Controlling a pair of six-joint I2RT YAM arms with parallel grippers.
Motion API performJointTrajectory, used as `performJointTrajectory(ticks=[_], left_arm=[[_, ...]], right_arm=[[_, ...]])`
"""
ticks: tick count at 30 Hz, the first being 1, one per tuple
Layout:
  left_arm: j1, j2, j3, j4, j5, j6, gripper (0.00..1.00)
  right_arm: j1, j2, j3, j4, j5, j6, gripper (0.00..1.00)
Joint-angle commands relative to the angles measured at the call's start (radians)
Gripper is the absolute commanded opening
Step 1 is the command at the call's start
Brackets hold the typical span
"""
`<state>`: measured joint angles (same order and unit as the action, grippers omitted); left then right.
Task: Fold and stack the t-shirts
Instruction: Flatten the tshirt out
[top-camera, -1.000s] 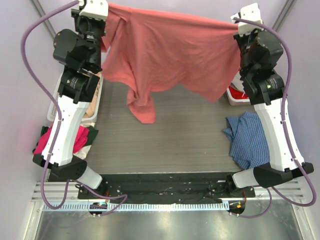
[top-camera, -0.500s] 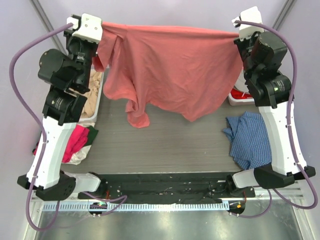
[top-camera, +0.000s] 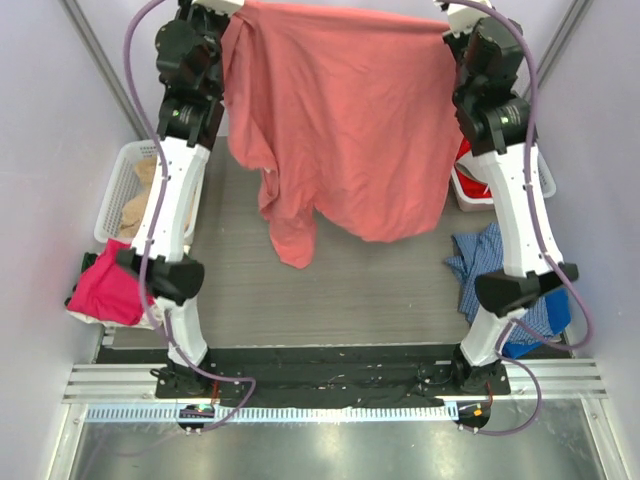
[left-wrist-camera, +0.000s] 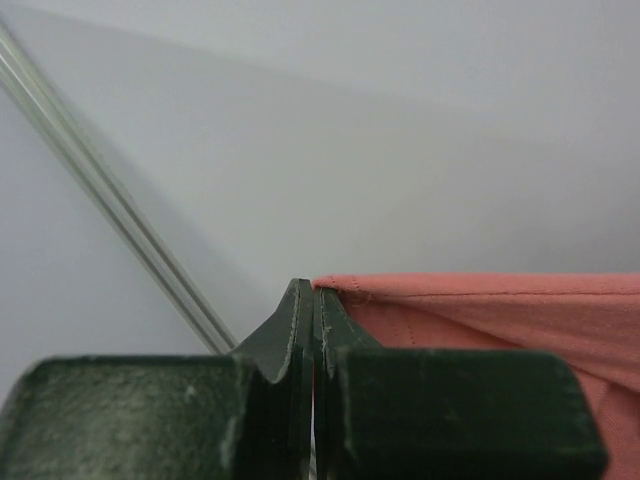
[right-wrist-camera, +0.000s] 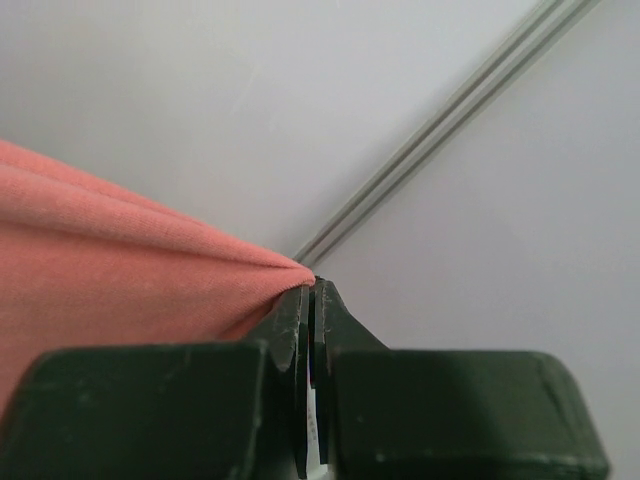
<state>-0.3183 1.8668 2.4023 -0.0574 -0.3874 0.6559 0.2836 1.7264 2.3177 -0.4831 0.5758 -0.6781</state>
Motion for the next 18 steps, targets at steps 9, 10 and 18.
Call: performJointTrajectory(ticks=[9, 10, 18], left_arm=[[0.070, -0.245, -0.115, 0.257, -0.070, -0.035, 0.00], [0.070, -0.267, -0.143, 0.246, -0.071, -0.041, 0.00], [0.071, -0.518, -0.367, 0.163, -0.030, -0.050, 0.00]], right_arm=[[-0.037, -0.089, 0.066, 0.207, 0.118, -0.071, 0.01], [-0.037, -0.121, 0.051, 0.204, 0.118, -0.067, 0.01], [-0.037, -0.303, -0.135, 0.126, 0.110, -0.018, 0.01]])
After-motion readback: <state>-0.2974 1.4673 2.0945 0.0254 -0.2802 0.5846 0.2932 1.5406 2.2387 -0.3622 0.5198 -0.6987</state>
